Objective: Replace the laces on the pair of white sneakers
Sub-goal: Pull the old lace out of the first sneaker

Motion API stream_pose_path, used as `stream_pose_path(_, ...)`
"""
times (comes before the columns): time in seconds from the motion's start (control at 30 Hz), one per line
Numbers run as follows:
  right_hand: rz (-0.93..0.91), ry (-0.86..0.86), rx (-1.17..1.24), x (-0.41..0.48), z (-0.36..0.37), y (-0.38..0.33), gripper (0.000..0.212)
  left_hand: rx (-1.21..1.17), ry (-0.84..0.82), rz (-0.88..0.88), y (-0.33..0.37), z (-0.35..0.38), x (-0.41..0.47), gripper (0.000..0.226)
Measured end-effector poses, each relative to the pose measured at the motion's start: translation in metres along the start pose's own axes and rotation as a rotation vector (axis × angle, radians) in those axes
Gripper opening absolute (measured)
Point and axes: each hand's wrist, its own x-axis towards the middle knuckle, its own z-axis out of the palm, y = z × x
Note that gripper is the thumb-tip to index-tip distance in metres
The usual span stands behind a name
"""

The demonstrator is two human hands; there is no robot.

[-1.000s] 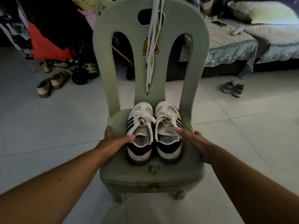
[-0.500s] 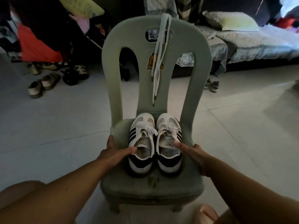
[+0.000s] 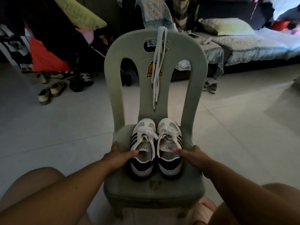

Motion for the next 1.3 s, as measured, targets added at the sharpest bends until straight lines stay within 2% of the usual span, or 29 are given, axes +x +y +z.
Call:
stream_pose_path(0.1, -0.112, 0.014, -0.178, -0.013, -0.003, -0.011, 0.101, 0.208, 0.054, 0.014, 0.014, -0.003, -0.016, 0.109)
stream_pose_path(0.17, -0.208, 0.005, -0.290, -0.027, -0.006, -0.021, 0.070, 0.346, 0.098, 0.055, 0.028, -0.005, -0.031, 0.098)
stream_pose_path(0.23, -0.288, 0.020, -0.382, -0.035, -0.008, -0.028, 0.054, 0.431, 0.122, 0.146, 0.046, -0.007, -0.048, 0.092)
stream_pose_path(0.4, -0.420, 0.019, -0.560, -0.049, -0.005, -0.047, 0.074, 0.467, 0.070, 0.404, 0.071, -0.013, -0.077, 0.067)
stream_pose_path(0.63, -0.473, 0.058, -0.666, -0.038, 0.006, -0.065, 0.077, 0.452, 0.008, 0.512, 0.061, -0.004, -0.062, 0.075)
stream_pose_path(0.77, -0.461, 0.054, -0.685, -0.017, 0.005, -0.067, 0.088, 0.560, 0.015, 0.587, 0.074, 0.006, -0.032, 0.082)
stream_pose_path(0.9, -0.458, 0.053, -0.701, 0.010, 0.000, -0.065, 0.091, 0.770, -0.103, 0.662, 0.097, 0.020, -0.002, 0.089)
stream_pose_path(0.97, -0.459, 0.025, -0.739, 0.021, -0.004, -0.065, 0.085, 0.861, -0.150, 0.663, 0.104, 0.025, 0.011, 0.088)
stream_pose_path(1.13, -0.486, 0.007, -0.787, 0.031, -0.002, -0.069, 0.046, 0.945, -0.270, 0.650, 0.110, 0.017, 0.025, 0.086)
stream_pose_path(1.2, -0.501, 0.017, -0.801, 0.034, 0.000, -0.070, 0.036, 0.948, -0.236, 0.721, 0.107, 0.015, 0.028, 0.074)
stream_pose_path(1.3, -0.513, 0.037, -0.773, 0.036, -0.001, -0.069, 0.035, 0.868, -0.136, 0.772, 0.102, 0.015, 0.023, 0.058)
